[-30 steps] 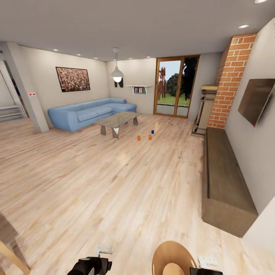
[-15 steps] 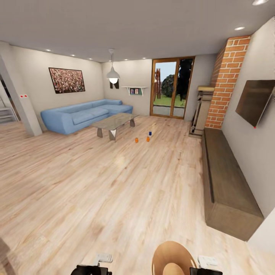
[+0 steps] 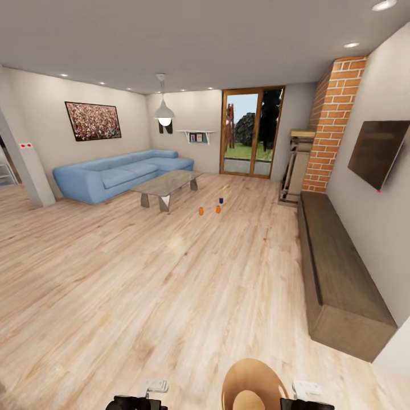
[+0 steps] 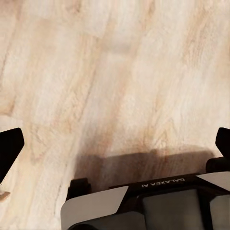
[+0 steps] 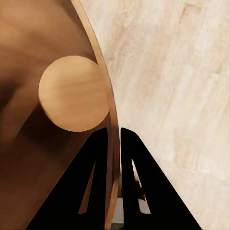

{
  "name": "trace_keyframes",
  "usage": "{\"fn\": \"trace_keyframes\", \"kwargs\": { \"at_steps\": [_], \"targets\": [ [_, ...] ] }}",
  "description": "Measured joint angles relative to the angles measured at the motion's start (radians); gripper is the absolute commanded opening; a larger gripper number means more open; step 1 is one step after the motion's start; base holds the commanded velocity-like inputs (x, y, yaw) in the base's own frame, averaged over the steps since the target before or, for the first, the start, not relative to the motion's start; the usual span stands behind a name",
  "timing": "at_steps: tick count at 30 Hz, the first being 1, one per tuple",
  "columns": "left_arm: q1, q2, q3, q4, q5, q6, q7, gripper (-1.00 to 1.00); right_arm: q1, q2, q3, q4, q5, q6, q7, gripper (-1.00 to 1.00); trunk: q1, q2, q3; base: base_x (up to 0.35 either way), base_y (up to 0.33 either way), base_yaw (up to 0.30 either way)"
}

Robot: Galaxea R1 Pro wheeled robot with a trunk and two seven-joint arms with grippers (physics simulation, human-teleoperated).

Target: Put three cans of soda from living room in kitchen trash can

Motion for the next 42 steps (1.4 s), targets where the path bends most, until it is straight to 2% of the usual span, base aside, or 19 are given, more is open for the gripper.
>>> {"fn": "trace_keyframes", "kwargs": {
  "at_steps": [6, 12, 22, 32, 37, 42],
  "targets": [
    [0.000, 0.003, 0.003, 0.000, 0.001, 0.002, -0.007, 1.00, 0.000, -0.003, -0.004, 0.000, 0.006, 0.000, 0.028, -1.00, 0.000, 0.000, 0.000, 0.095, 0.098, -0.003],
    [0.000, 0.005, 0.006, 0.000, 0.002, 0.005, -0.051, 1.00, 0.000, -0.013, -0.005, -0.002, 0.002, 0.001, 0.033, -1.00, 0.000, 0.000, 0.001, 0.090, 0.090, 0.000],
    [0.000, 0.005, 0.006, 0.000, 0.002, 0.001, -0.057, 1.00, 0.000, -0.031, -0.004, -0.001, 0.000, 0.004, 0.083, -1.00, 0.000, 0.000, 0.000, 0.090, 0.087, 0.000],
    [0.000, 0.005, 0.008, 0.004, 0.002, -0.001, -0.057, 1.00, 0.001, -0.039, -0.005, -0.002, 0.008, 0.002, 0.092, -1.00, 0.000, 0.000, 0.000, 0.192, 0.176, 0.000],
    [-0.001, 0.001, 0.004, 0.096, 0.003, -0.021, -0.055, 1.00, 0.001, -0.044, -0.005, -0.001, 0.004, 0.001, 0.094, -1.00, 0.000, 0.000, 0.000, 0.243, 0.219, 0.000],
    [-0.002, -0.002, 0.001, 0.133, 0.001, -0.049, -0.054, 1.00, 0.001, -0.045, -0.004, -0.002, 0.004, 0.001, 0.094, -1.00, 0.000, 0.000, 0.000, 0.276, 0.197, 0.000]
  ]
}}
